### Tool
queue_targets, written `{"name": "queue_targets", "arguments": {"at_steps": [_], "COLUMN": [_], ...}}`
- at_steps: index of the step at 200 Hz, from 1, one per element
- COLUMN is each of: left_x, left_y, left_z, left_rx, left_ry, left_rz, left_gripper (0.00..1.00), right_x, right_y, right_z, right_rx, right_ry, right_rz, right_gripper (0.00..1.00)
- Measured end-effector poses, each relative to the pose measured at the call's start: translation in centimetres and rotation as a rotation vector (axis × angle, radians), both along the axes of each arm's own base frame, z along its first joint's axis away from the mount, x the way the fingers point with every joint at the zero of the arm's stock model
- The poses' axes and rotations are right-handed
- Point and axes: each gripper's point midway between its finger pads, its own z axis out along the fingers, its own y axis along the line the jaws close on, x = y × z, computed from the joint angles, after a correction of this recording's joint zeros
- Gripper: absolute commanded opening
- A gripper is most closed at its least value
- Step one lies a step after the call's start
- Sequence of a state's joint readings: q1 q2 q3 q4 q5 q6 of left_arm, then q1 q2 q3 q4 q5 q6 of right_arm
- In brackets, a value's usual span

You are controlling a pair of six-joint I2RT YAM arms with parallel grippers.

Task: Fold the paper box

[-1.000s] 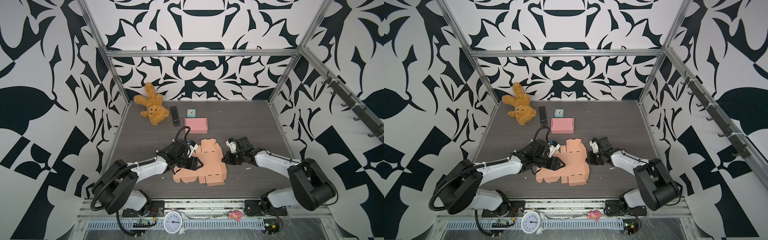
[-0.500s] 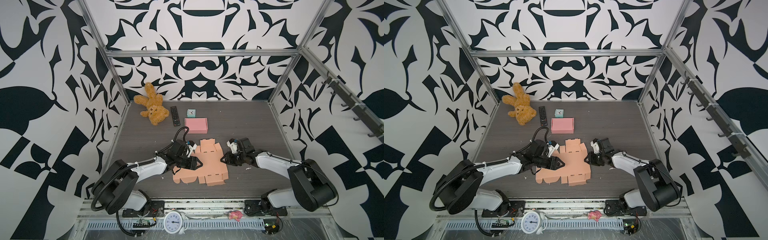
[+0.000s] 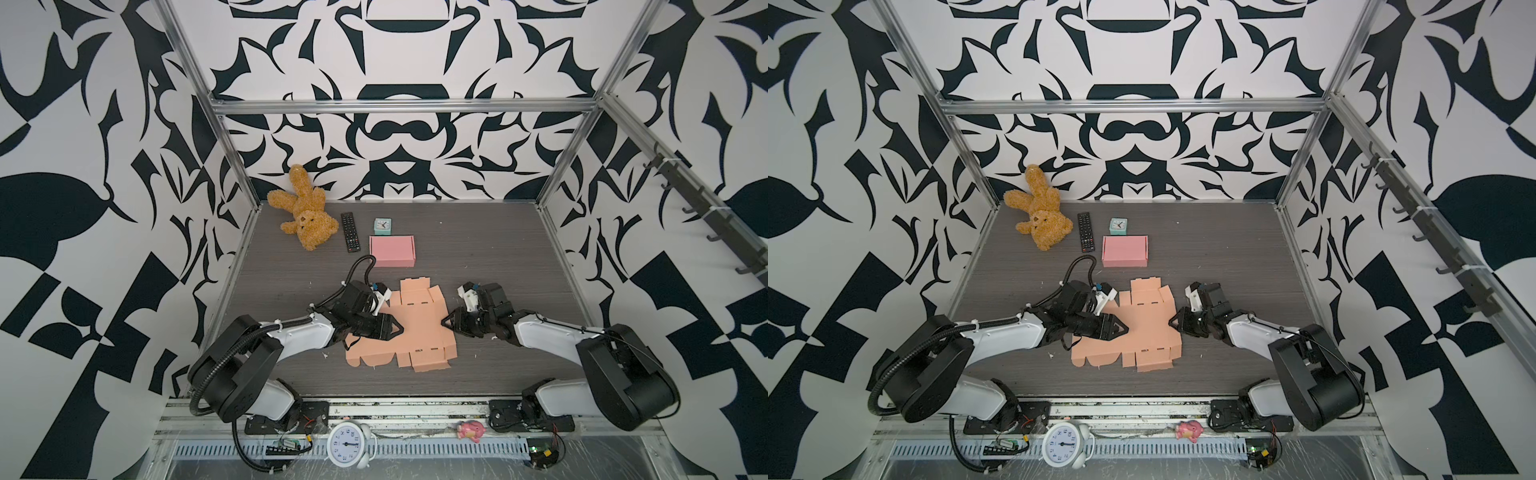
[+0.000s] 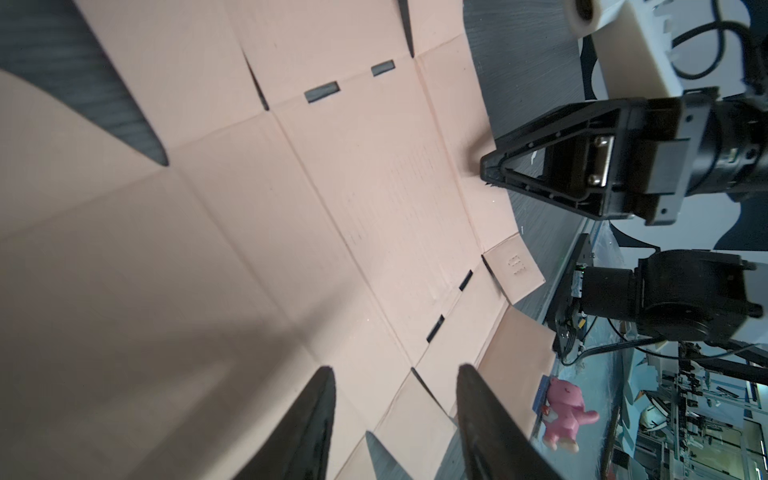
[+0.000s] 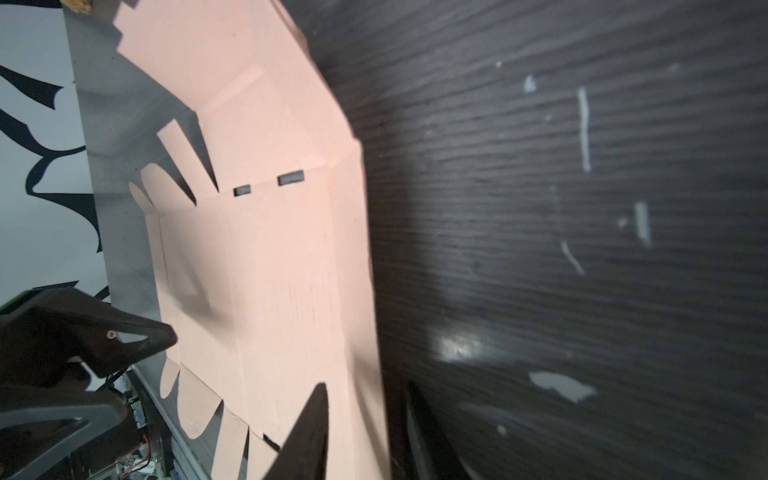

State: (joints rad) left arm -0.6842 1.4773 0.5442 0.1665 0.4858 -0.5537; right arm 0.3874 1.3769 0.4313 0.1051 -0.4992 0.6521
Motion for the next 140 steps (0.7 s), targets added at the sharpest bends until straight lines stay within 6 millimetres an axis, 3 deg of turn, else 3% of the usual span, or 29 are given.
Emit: {"name": "queue_targets", "arguments": {"at_steps": [28, 140], "left_x": [-0.2, 0.2], "left_y": [0.4, -0.1], "left_z": [-1.5, -1.4], "left_rx": [0.016, -0.010], "left_ry": [0.029, 0.015], "left_rz": [0.008, 0.013], "left_gripper": [0.50, 0.50], "right_x": [0.3, 0.1], "right_y": [0.3, 0.5], "right_z": [-0.1, -0.1], "right_rx": [0.021, 0.034], "right_ry": [0.001, 0.004], "right_rz": [-0.004, 0.004], "right_gripper": [0.25, 0.05]}}
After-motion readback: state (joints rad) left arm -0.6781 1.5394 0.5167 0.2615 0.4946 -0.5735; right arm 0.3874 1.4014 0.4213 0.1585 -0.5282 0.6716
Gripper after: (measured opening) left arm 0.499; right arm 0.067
